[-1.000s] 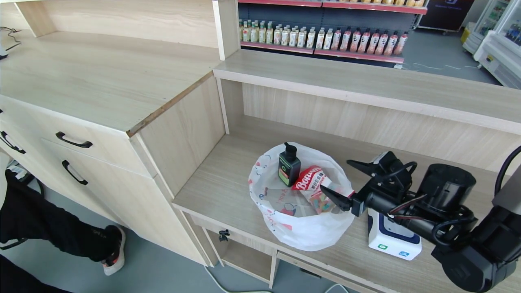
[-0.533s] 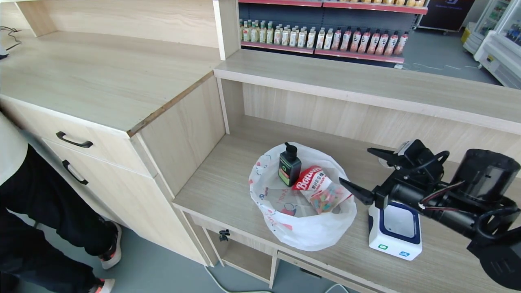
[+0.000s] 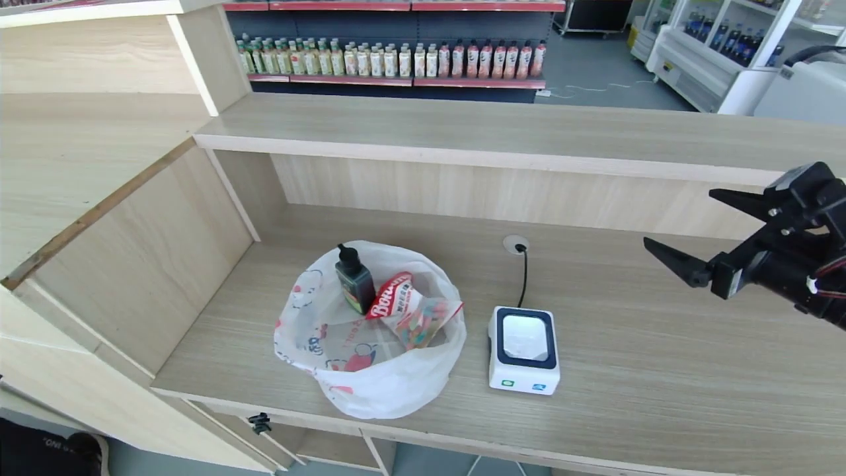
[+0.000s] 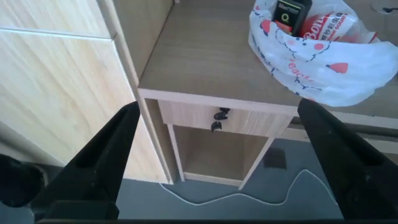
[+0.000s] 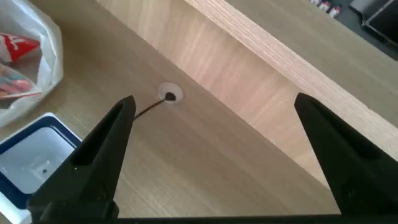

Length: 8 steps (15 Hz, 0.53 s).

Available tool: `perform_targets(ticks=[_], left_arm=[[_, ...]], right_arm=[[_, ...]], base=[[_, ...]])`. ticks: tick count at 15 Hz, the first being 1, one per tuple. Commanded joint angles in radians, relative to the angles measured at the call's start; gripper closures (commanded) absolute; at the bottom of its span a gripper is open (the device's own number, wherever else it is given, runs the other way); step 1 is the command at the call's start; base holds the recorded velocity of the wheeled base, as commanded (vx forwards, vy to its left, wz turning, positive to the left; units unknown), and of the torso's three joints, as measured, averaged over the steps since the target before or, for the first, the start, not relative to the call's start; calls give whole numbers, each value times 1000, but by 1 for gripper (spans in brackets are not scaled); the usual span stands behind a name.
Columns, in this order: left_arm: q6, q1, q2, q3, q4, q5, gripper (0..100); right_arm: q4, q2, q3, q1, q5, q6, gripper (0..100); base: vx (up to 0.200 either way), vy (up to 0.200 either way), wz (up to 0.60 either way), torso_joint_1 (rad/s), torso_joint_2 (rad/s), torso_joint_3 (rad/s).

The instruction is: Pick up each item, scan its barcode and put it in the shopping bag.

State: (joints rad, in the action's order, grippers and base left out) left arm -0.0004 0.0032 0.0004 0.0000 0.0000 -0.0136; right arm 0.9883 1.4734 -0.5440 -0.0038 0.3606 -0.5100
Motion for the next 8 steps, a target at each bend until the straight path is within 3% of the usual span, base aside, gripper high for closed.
perform_targets(ticks=[1, 3, 5, 8], left_arm=[[-1, 0, 0, 0, 0, 0, 0], [0, 0, 0, 0, 0, 0, 0], [-1, 0, 0, 0, 0, 0, 0], [-1, 0, 0, 0, 0, 0, 0]], right_arm=[[-109, -84, -86, -47, -74, 36, 0], [-293, -147, -114, -76, -216, 108, 0], [-387, -232, -83, -84, -330, 159, 0], [-382, -456, 240, -94, -371, 212, 0]], base=[[0, 0, -600, 2, -2, 2], [0, 0, -600, 0, 2, 0], [0, 0, -600, 2, 0, -2], [0, 0, 0, 0, 0, 0]])
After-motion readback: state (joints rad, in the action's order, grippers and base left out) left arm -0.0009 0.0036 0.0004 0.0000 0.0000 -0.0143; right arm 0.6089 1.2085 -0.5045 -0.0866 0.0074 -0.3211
